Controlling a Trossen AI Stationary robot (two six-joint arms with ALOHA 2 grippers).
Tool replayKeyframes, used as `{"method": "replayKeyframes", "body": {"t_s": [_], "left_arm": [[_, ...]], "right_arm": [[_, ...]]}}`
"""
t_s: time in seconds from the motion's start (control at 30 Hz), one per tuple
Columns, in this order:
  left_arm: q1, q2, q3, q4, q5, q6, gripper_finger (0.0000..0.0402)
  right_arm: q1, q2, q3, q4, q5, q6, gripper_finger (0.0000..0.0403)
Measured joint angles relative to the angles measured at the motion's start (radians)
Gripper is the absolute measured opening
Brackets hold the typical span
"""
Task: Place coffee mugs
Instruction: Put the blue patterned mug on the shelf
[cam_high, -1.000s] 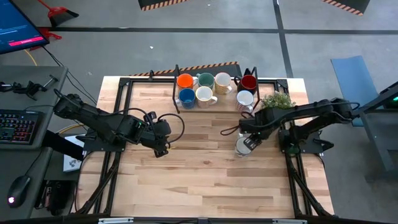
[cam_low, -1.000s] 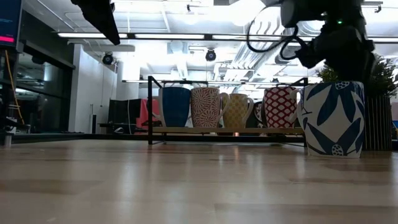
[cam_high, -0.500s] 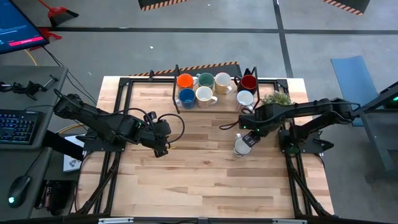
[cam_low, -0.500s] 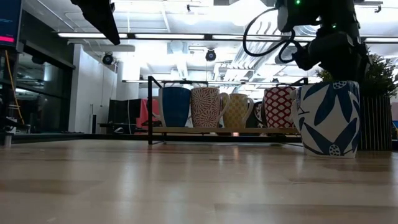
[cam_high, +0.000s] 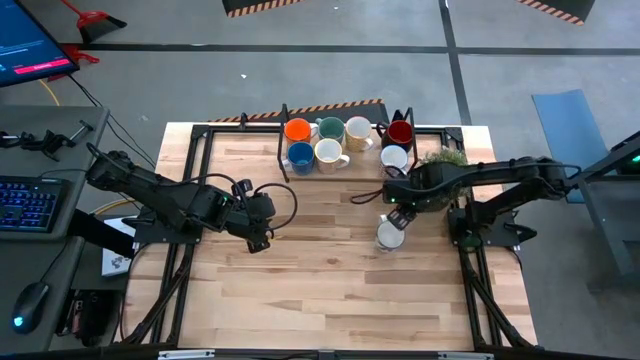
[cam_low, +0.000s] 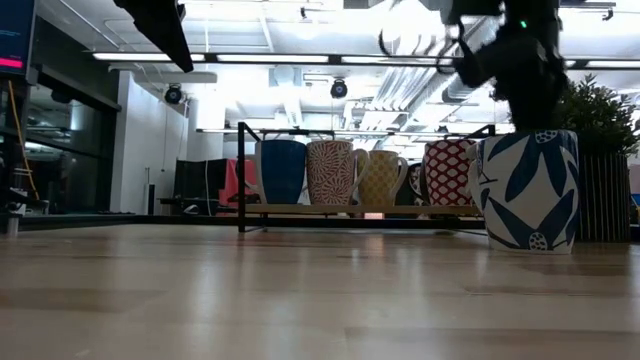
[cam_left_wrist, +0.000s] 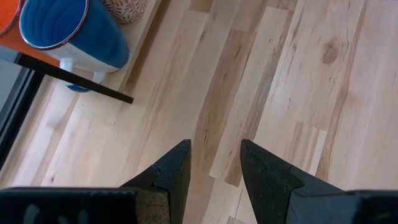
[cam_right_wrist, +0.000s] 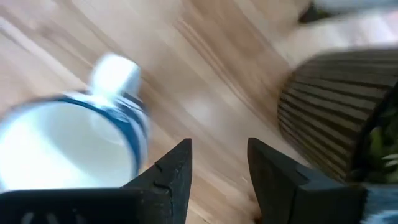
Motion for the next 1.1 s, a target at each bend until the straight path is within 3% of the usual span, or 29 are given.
{"method": "replayKeyframes", "body": {"t_s": [0.27,0.77,1.1], "left_arm": [[0.000,0.000,0.000,0.000,0.000,-0.008,0.0129],[0.000,0.000,0.000,0.001,-0.006,-0.009,0.0129],[0.000,0.000,0.000,0.001,-0.007,-0.009,0.0129]], "right_arm": [[0.018,0.000,0.157,0.001,-0.019,0.015,0.0133],[0.158,0.012,0.122,0.045,-0.006,0.083,0.0133],[0.197,0.131,0.121,0.061,0.056,0.050,0.0133]]}}
